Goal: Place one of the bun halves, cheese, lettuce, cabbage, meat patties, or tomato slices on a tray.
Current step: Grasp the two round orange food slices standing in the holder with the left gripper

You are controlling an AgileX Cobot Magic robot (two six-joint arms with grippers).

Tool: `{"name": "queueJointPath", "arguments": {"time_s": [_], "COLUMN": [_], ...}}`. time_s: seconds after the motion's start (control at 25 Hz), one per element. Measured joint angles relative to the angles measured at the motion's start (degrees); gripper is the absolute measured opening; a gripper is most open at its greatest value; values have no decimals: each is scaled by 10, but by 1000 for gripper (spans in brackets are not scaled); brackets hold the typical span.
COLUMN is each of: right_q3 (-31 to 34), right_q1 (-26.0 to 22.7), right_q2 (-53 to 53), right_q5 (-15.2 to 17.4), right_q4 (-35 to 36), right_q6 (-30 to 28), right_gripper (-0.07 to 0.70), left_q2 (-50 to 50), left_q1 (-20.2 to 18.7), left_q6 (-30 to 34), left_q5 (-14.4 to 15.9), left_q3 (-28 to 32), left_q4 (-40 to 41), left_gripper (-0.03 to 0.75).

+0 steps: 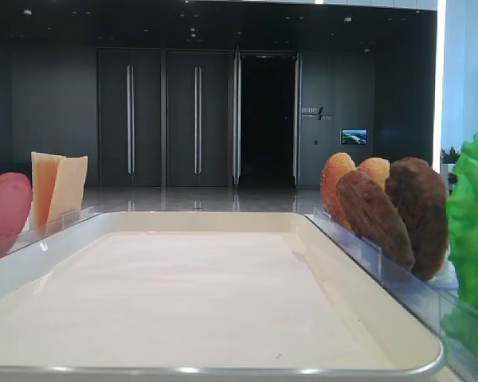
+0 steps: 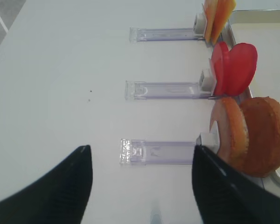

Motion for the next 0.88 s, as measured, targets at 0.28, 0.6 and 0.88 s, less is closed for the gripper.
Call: {"name": "queueJointPath", "arguments": {"time_s": [0.28,0.6,0.88], "right_q3": [0,0,0], "right_q1": [0,0,0], "right_q2": [0,0,0], "right_q5": [0,0,0], "right_q4": [0,0,0], "right_q6": [0,0,0], "right_gripper": [470,470,470], "left_q2": [0,88,234], "left_q1": [0,0,0], "left_q6": [0,-18,-63], "left_q5": [0,52,81], "left_q3": [0,-49,-152], "left_q4": [0,-1,-17], "left_gripper": [506,506,506]}}
